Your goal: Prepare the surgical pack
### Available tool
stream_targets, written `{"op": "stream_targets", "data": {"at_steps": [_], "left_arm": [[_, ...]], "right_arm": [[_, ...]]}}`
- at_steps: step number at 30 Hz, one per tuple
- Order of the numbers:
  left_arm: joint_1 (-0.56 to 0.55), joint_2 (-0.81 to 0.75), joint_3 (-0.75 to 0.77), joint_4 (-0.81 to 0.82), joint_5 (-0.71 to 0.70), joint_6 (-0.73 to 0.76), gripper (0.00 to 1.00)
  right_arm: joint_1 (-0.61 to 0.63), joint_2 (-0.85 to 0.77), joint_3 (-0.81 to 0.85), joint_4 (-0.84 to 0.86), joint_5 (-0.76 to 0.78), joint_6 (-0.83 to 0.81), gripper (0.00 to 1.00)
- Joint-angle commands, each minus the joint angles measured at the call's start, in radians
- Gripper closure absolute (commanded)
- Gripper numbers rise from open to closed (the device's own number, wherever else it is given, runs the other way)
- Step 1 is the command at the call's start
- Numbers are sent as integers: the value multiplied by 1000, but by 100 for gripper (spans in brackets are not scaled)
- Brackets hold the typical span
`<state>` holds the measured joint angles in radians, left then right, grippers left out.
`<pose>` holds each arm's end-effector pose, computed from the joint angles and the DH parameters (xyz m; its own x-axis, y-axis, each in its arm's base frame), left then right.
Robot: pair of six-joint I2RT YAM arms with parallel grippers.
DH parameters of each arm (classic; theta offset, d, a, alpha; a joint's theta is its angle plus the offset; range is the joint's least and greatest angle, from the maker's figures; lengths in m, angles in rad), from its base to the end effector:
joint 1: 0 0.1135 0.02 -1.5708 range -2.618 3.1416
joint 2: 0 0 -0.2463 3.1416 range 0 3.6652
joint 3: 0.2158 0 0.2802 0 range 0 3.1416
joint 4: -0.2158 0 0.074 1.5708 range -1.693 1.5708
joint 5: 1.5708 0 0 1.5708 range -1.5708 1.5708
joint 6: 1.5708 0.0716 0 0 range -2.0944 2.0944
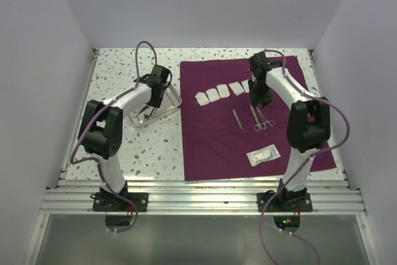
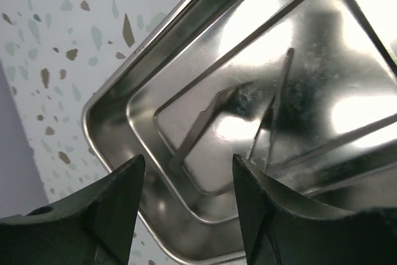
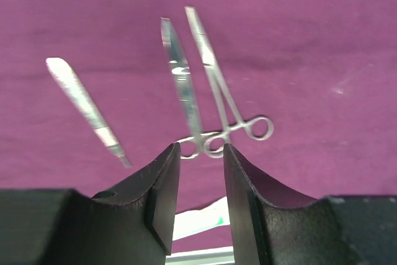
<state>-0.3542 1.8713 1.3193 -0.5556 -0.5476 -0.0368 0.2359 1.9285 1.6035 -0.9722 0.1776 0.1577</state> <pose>0.4048 -0.1099 0.1354 -0.8414 0.2777 -0.4636 0.0470 0.8923 0.4490 0.4150 0.0867 0.1746 -0.9534 -0.0702 -0.2936 -0.0343 0.9915 -0.1256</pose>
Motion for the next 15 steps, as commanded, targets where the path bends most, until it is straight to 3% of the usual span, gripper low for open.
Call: {"op": "stream_targets", "data": {"at_steps": [1,7,15], "left_arm": [[4,-121,69,-37,208,-147,37],[-3,-242,-3,36,535,-253,37],[-3,-304,-77,83,655,-270,37]], "right_arm": [[-17,-5,-29,24,54,-52,62],[-49,15,-86,81,20,-86,59],[-52,76,-74,147,5,-113,61]]}}
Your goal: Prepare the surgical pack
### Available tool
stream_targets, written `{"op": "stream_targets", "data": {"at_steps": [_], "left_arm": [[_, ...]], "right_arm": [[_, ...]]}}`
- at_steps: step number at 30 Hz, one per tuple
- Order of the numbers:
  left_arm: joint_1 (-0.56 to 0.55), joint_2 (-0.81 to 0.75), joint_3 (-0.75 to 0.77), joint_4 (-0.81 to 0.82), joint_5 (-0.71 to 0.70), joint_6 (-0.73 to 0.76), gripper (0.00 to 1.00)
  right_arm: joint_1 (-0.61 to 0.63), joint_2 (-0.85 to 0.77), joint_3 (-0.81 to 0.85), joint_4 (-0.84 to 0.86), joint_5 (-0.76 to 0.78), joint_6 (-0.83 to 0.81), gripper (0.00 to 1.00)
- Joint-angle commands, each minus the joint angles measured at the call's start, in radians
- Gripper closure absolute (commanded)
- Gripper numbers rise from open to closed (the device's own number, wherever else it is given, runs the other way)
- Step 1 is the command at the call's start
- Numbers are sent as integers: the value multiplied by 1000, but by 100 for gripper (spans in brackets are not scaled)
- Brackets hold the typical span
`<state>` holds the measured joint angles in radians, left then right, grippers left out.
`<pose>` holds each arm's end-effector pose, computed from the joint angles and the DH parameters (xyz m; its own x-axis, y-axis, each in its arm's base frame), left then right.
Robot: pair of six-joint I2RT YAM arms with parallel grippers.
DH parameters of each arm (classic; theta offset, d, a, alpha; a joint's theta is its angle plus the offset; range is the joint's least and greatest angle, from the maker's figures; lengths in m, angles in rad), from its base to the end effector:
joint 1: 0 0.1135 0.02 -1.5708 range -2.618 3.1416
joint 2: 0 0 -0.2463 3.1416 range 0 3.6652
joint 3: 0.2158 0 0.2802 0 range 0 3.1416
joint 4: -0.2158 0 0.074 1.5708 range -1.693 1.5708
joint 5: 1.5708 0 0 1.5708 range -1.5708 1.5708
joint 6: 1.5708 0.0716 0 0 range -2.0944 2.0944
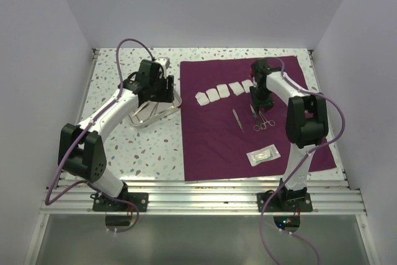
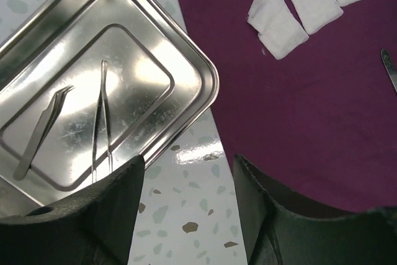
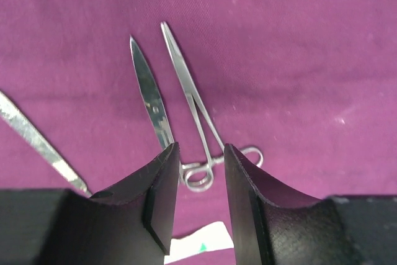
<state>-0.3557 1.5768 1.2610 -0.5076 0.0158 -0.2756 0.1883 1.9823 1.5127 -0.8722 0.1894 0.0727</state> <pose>0.3739 -0.1401 0.2250 -0.7591 -0.0082 -0.6509 0.1577 0.9678 -0.1961 0.4176 0.0658 0.1283 -0.9645 -0.1112 -0.2397 -0.0720 0.9834 -0.1664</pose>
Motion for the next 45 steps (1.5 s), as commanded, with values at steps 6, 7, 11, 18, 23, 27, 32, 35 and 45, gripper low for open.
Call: {"op": "stream_targets", "data": {"at_steps": [6,7,11,18,23,27,32,35,45], "left_arm": [[0,-11,-15,41,136,-30,38],[-2,-12,-15,44,136,-28,38],[-2,-12,-15,41,134,-22,37],[-2,-23,-25,27,133,-8,37],[0,-29,-25,23,134,3,38],[-2,-34,-15,18,156,0,38],[-2,-35,-14,20,180,-13,38],[-2,-37,-2,8,185,-13,38],[-3,-35,17,62,351,-53,33]], "right_arm": [[-4,56,15,68,-11,-37,63],[-4,61,9,73,-2,-37,63],[-12,75,4,78,7,-47,63],[-44,87,-34,101,-42,-68,66],[-49,96,-51,107,-76,-68,69],[-49,101,-57,101,-76,-68,75],[-55,84,-49,92,-82,-67,84],[-55,64,-36,81,-85,-68,89],[-55,-40,26,-37,-94,-16,100]]}}
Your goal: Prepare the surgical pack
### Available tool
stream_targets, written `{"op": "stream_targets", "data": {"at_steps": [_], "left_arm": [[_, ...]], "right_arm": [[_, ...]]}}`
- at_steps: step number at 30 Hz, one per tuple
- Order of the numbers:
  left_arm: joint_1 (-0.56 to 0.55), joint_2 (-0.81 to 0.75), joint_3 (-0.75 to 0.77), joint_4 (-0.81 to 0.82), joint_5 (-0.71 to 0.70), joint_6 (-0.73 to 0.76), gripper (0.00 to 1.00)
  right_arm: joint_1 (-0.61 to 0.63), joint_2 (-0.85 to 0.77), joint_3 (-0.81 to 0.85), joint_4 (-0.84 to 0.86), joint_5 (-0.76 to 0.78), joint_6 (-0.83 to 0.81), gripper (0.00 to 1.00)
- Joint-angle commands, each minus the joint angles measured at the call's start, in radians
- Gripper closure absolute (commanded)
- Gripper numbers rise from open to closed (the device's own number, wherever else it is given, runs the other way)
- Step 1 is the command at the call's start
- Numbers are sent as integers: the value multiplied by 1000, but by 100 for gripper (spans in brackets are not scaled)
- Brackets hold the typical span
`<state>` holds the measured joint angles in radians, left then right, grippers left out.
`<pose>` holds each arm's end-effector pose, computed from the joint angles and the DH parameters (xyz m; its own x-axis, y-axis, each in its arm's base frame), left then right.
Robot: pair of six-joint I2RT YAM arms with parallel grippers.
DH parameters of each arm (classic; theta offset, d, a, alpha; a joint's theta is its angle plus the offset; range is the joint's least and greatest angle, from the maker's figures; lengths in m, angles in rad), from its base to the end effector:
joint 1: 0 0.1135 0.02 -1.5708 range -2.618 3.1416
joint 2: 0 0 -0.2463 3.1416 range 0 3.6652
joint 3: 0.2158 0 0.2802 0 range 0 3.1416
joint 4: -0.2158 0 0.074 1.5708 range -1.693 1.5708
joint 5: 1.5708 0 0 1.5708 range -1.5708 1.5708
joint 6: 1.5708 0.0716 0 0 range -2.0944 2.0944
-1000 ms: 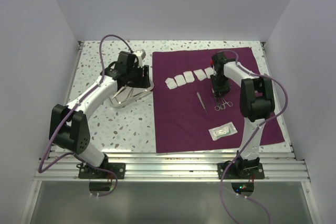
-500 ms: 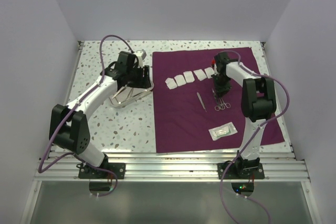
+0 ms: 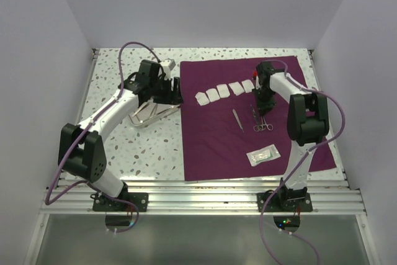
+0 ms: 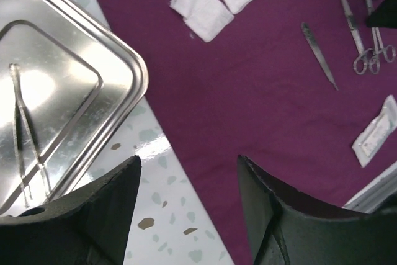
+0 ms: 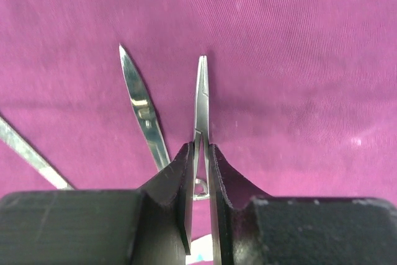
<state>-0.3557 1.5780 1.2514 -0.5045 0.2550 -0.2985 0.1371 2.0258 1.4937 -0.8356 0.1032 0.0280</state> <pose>0.3657 -0.1551 0.2230 -0.8078 -0.0035 -0.5895 0.2708 0.8860 -0.3763 0.4209 0.0506 0.1054 -0.9731 -0.1061 -0.2045 -0.0881 0.9915 -0.0952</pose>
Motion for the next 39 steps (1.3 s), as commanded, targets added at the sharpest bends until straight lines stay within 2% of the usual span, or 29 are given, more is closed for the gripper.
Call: {"op": "stream_targets", "data": {"at_steps": [1,4,7,14,20,27,30,35,38,39], "left_arm": [[-3,-38,16,82,134,-57,32],[-9,-50,-47,220,246,-169,29],[-45,-52,-112,409,279,-285,25],[-210,92,-73,636,305,-445,21],[-259,177,-3,647,305,-479,20],[-281,211,37,603,293,-467,20],[-282,228,34,586,320,-464,22],[-284,235,-3,604,374,-467,38],[-282,246,6,564,386,-430,66],[-281,249,16,548,385,-418,85]], "right_arm": [[-4,-91,53,-80,-11,56,100],[-4,-127,74,-115,-66,126,100],[5,-171,70,-126,-123,234,100],[113,-283,79,-79,-171,470,100],[209,-292,146,-66,-180,547,100],[243,-300,180,-57,-217,589,100],[252,-306,178,-48,-227,601,100],[266,-311,178,-48,-247,619,100],[275,-308,195,-43,-263,625,100],[277,-302,203,-45,-266,627,100]]}}
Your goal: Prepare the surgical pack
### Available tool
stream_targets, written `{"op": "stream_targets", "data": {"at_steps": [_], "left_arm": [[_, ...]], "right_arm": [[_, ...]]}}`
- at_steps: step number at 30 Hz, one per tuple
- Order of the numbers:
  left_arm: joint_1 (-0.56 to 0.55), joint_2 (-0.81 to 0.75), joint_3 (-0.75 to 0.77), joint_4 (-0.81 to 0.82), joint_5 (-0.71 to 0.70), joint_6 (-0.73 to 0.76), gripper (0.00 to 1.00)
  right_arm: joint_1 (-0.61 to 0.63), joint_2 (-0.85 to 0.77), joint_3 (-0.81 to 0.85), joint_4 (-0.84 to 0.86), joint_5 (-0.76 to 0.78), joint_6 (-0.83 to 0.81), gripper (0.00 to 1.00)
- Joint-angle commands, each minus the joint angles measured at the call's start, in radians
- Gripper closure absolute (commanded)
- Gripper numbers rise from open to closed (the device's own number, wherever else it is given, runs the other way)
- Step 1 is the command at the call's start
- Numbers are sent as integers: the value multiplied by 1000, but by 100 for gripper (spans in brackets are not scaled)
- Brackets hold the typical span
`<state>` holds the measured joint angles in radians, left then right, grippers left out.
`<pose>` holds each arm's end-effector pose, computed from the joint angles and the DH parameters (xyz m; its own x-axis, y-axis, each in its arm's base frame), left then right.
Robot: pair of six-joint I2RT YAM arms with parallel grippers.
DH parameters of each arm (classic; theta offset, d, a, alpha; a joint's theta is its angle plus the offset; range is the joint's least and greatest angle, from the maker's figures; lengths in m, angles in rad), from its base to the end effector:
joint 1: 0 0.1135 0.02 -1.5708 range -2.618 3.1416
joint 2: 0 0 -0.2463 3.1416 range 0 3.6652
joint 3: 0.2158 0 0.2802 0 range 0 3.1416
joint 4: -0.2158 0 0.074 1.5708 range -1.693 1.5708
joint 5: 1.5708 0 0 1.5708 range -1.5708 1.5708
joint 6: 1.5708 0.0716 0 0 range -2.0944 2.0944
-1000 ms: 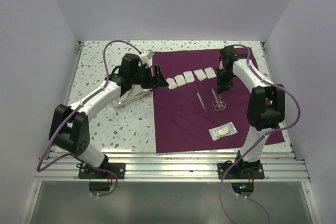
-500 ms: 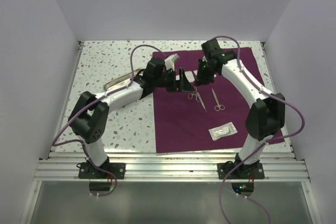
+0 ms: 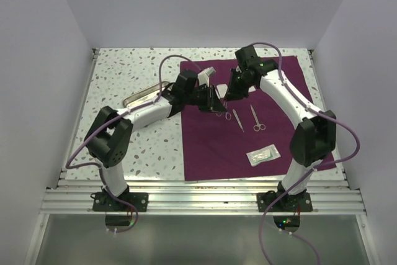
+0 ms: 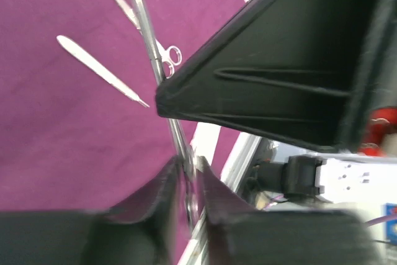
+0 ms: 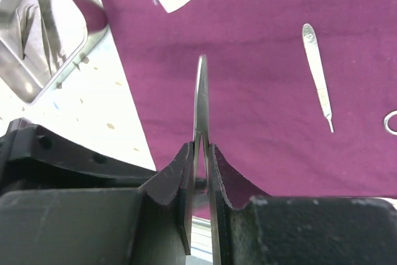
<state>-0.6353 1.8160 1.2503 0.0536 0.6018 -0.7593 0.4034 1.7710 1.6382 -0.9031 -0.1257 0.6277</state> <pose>0.3454 -0.3050 0.1912 -0.8963 -0.0442 -0.4413 0.3714 0.4690 -0.8013 0.3847 0.1740 0.2533 -0.9037 0.2478 -0.3492 0.1019 0.9166 0.3867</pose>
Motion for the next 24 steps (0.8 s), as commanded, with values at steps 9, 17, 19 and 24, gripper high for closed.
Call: {"op": "stream_targets", "data": {"at_steps": [9,17,19,24], "left_arm": [[138,-66,167,-478,-267,409,100],[157,-80,218,-788,-1089,748,100],[160,-51,184,-791,-1186,790,100],[166,41,164,-784,-1336,772,100]], "right_arm": [[2,15,201,-94,96,-88,55],[-121,62,134,-114,173,-313,47],[-124,71,111,-89,187,-359,47],[-138,158,161,-147,193,-410,49]]}}
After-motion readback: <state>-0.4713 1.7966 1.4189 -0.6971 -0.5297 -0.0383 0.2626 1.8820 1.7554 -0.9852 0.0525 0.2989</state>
